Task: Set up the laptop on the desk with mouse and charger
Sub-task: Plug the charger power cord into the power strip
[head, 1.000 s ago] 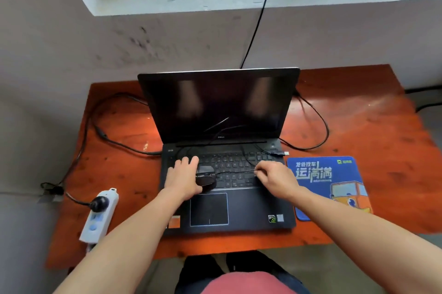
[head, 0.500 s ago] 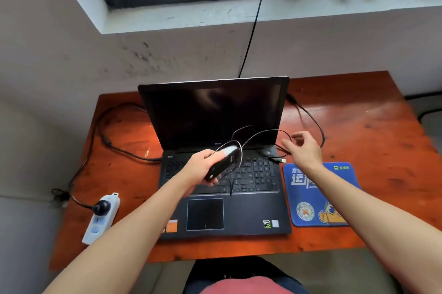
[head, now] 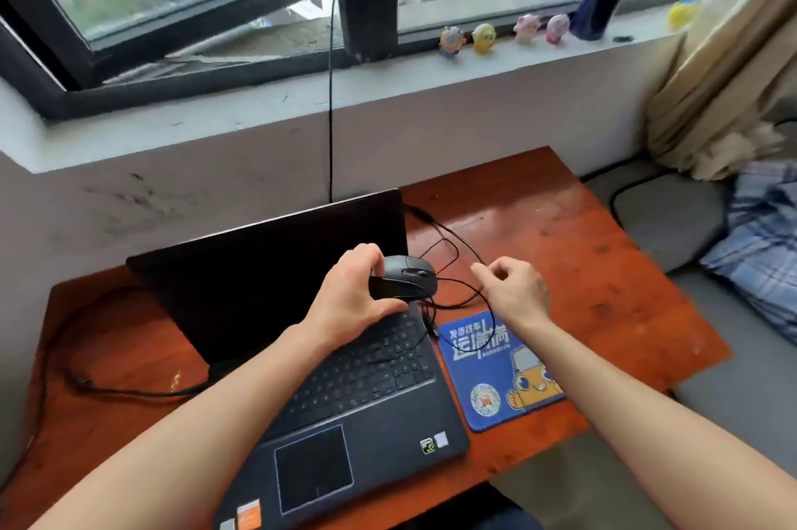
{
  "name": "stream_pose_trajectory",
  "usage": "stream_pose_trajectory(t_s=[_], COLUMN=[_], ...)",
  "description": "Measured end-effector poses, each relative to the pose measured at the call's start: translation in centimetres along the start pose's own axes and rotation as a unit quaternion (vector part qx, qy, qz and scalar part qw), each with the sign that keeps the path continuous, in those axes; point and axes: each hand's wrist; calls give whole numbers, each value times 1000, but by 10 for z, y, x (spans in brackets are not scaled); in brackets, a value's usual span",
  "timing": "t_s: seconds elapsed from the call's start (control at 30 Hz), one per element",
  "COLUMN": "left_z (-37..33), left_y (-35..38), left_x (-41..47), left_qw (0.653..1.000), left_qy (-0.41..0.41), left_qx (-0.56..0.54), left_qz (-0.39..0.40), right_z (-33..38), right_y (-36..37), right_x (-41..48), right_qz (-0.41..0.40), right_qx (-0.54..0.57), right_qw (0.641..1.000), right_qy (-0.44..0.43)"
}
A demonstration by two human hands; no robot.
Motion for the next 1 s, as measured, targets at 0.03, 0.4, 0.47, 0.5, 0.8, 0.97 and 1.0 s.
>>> stream_pose_trajectory(t_s=[0.03,0.4,0.47,0.5,0.8,0.97,1.0], left_z=[-6,-70,-72,-71,-46,-46,-46], left_y=[5,82,88,91,67,68,71], left_x=[6,83,92,95,64,57,55], left_qw=[1000,999,996,994,940,927,927], left_qy=[6,-6,-22,-32,-275,-308,-310], left_qx=[-1,38,77,100,163,141,137], left_qz=[-5,27,42,41,-116,-158,-162], right_z=[-7,-32,-32,-33,-54,-109,-117], right_y=[-8,-58,-70,-79,-81,-16,-6], right_x=[0,80,106,121,176,123,115], right_qz=[-17,360,343,340,378,404,396], right_qx=[-1,359,370,361,-40,-237,-250], right_qw=[1000,851,854,860,925,882,882], right_qy=[-6,130,127,122,-18,-51,-43])
Point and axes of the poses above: each hand's wrist, its own x-axis towards the middle knuckle, its own y-axis out of the palm, z = x × y, and after that the axes turned 13 degrees about z, right-handed
